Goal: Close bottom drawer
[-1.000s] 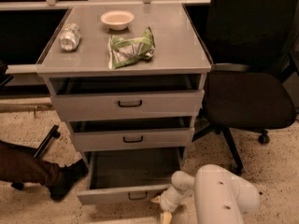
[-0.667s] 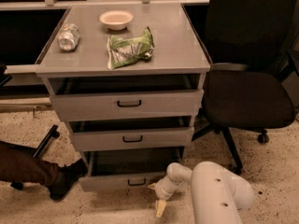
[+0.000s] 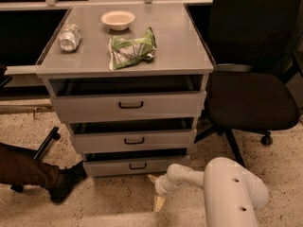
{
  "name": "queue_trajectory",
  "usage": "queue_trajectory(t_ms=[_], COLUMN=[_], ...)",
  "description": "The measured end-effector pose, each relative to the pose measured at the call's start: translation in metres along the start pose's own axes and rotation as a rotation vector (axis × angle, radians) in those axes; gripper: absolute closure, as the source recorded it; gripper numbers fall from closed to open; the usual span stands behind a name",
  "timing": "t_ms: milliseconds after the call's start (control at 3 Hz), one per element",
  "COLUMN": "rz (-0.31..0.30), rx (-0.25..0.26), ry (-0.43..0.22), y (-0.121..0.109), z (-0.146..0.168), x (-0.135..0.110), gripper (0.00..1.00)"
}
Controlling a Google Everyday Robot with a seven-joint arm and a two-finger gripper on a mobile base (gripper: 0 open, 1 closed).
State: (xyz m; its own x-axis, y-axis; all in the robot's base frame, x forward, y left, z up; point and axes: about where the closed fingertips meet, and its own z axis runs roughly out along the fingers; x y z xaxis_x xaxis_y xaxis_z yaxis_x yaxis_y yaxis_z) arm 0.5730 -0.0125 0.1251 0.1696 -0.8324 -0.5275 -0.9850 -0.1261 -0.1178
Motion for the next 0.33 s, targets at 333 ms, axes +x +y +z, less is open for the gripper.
queue_trajectory(t_ms=[333], rz=[0.001], rx=[0.0], ry=[-0.001], y=[0.0003], z=[0.0003], x=[-0.0001], gripper=[0.0])
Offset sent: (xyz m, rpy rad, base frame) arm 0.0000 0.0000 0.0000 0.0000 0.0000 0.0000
